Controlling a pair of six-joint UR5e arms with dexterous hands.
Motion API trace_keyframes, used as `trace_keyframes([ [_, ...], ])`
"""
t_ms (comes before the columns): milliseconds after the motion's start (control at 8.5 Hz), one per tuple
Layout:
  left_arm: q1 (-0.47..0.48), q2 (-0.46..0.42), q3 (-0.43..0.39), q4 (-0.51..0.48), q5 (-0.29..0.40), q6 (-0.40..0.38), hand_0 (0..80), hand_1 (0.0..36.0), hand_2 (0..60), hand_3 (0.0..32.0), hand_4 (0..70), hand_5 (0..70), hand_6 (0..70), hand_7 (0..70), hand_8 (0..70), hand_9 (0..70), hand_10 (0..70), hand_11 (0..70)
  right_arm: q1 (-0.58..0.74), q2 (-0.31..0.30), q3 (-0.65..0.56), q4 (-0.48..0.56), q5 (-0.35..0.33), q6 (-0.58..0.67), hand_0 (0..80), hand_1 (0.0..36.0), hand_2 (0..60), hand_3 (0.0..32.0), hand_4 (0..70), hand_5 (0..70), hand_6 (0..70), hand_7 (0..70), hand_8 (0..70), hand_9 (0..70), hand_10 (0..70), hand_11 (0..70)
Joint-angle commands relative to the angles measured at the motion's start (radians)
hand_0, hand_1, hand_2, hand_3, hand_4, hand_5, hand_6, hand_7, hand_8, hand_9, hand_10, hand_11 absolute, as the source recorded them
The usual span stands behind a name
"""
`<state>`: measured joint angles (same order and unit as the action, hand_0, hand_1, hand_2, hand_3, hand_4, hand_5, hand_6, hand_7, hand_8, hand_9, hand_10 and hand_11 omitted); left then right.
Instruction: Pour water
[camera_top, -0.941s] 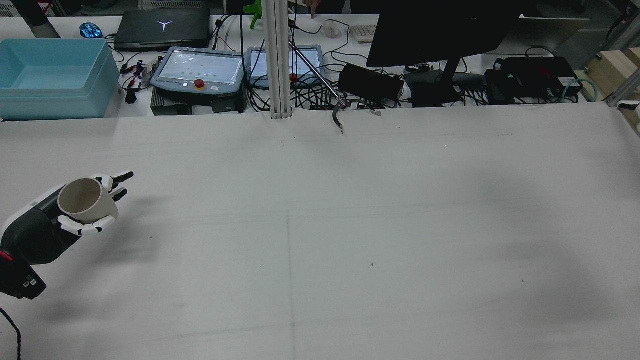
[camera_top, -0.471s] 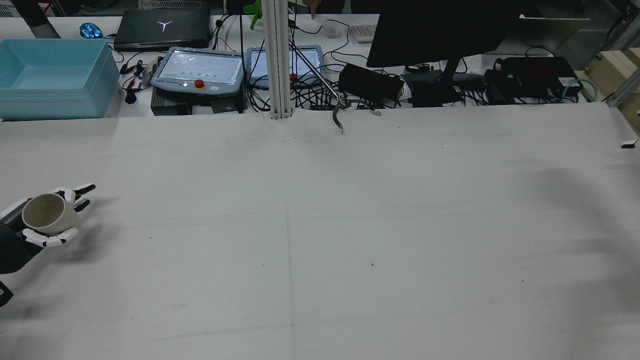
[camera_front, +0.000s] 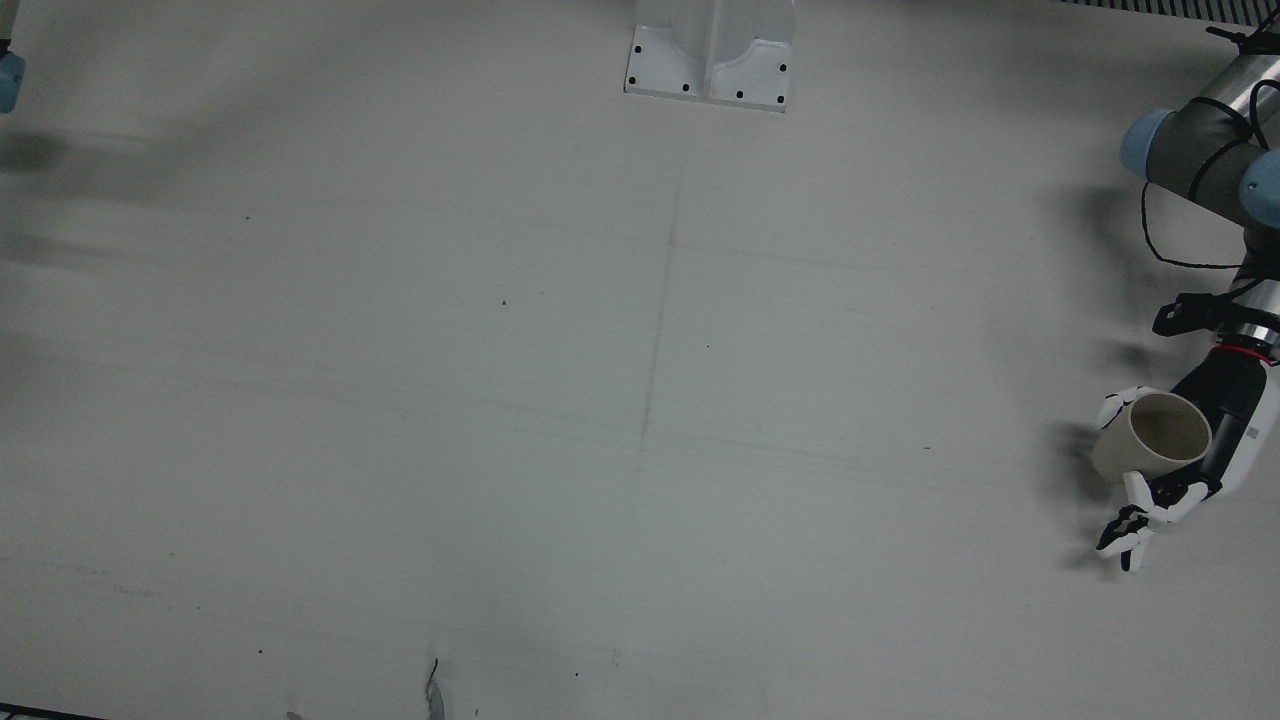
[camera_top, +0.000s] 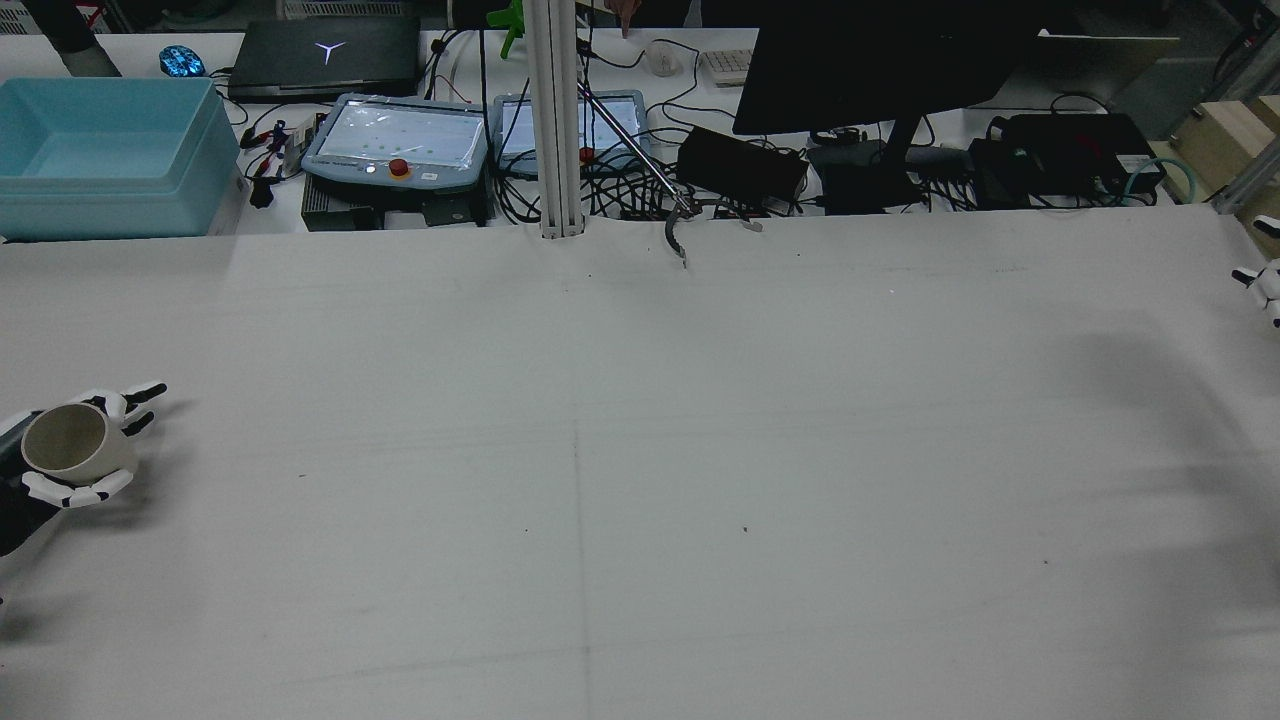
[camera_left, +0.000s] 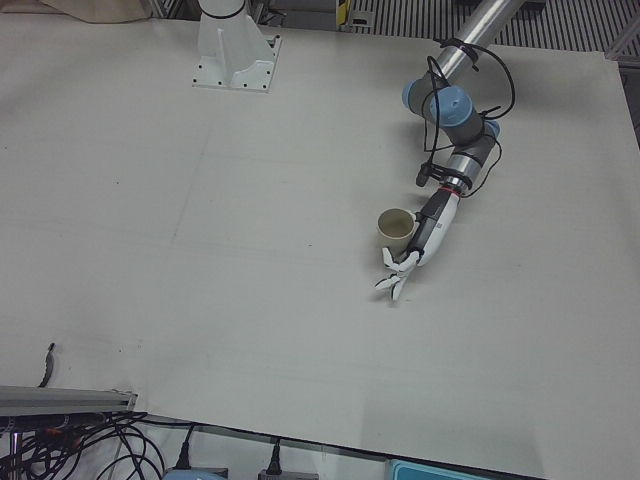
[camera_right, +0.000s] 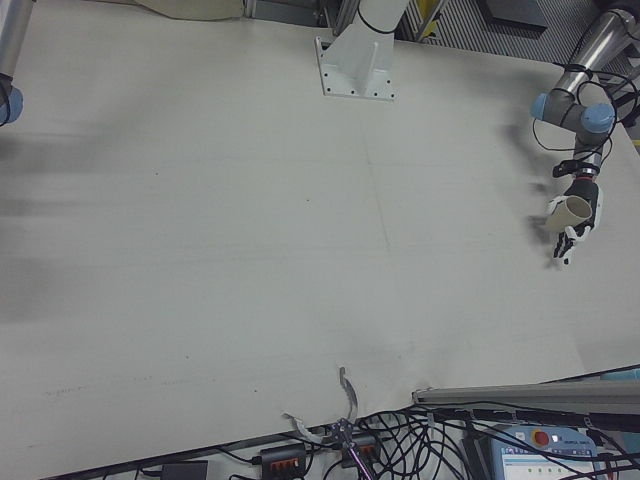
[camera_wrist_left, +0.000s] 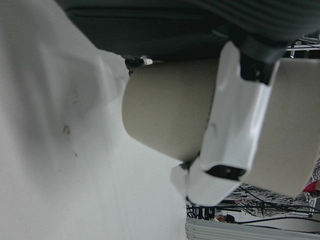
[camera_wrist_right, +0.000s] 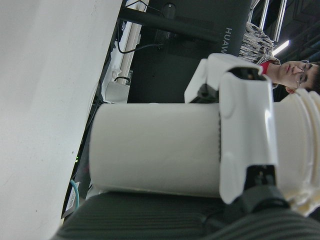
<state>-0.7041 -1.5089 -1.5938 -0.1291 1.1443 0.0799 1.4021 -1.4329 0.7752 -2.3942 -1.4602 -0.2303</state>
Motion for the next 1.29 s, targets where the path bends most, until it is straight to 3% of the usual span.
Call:
trace_keyframes([
  [0,-0.002,0.001,0.064,-0.058,0.0,0.03,80.0,36.0,60.0,0.0,41.8,70.0,16.5,14.9,4.0,1.5,4.5,11.0,-0.02,0.002,0.004,0.003,0.007,-0.001,58.0,19.2,0.0,0.0,0.0,6.8,9.7,0.0,0.9,0.0,0.0,0.0],
  [118,-0.002,0.001,0.072,-0.063,0.0,0.034,80.0,36.0,60.0,0.0,41.4,70.0,16.6,15.0,4.2,1.6,4.6,11.1,-0.02,0.002,0.009,0.003,0.007,0.003,56.3,18.1,0.0,0.0,0.0,6.0,4.1,0.0,0.0,0.0,0.0,0.0],
  [235,-0.002,0.001,0.072,-0.061,0.0,0.034,80.0,36.0,36.4,0.0,40.7,70.0,17.1,15.5,4.5,1.7,4.4,10.8,-0.02,0.002,0.01,0.003,0.007,0.003,55.9,17.7,0.0,0.0,0.0,5.8,3.7,0.0,0.0,0.0,0.0,0.0],
  [353,0.0,0.002,0.072,-0.061,0.002,0.034,80.0,35.8,0.1,0.0,34.4,70.0,16.6,15.2,4.0,1.6,2.6,7.6,-0.02,0.002,0.012,0.003,0.007,0.005,56.3,19.0,0.0,0.0,0.0,6.0,5.1,0.0,0.0,0.0,0.0,0.0],
  [471,-0.002,0.001,0.072,-0.061,0.002,0.035,80.0,29.2,0.0,0.0,37.4,31.9,14.9,13.7,3.0,1.3,0.5,3.9,-0.02,0.002,0.015,0.003,0.007,0.005,56.5,19.3,0.0,0.0,0.0,6.0,5.9,0.0,0.1,0.0,0.0,0.0],
  [588,-0.002,0.001,0.072,-0.061,0.003,0.035,80.0,27.3,0.0,0.0,39.4,0.2,14.1,12.9,2.6,1.1,0.0,2.5,-0.02,0.002,0.016,0.003,0.007,0.005,56.3,19.9,0.0,0.0,0.0,6.1,6.2,0.0,0.2,0.0,0.0,0.0],
  [1176,-0.017,-0.001,0.066,-0.061,0.003,0.029,80.0,29.1,0.0,0.0,32.7,0.0,12.5,10.8,2.0,0.7,0.0,0.5,-0.021,0.002,0.016,0.003,0.007,0.009,56.1,20.7,0.0,0.0,0.0,6.4,8.3,0.0,0.6,0.0,0.0,0.0],
])
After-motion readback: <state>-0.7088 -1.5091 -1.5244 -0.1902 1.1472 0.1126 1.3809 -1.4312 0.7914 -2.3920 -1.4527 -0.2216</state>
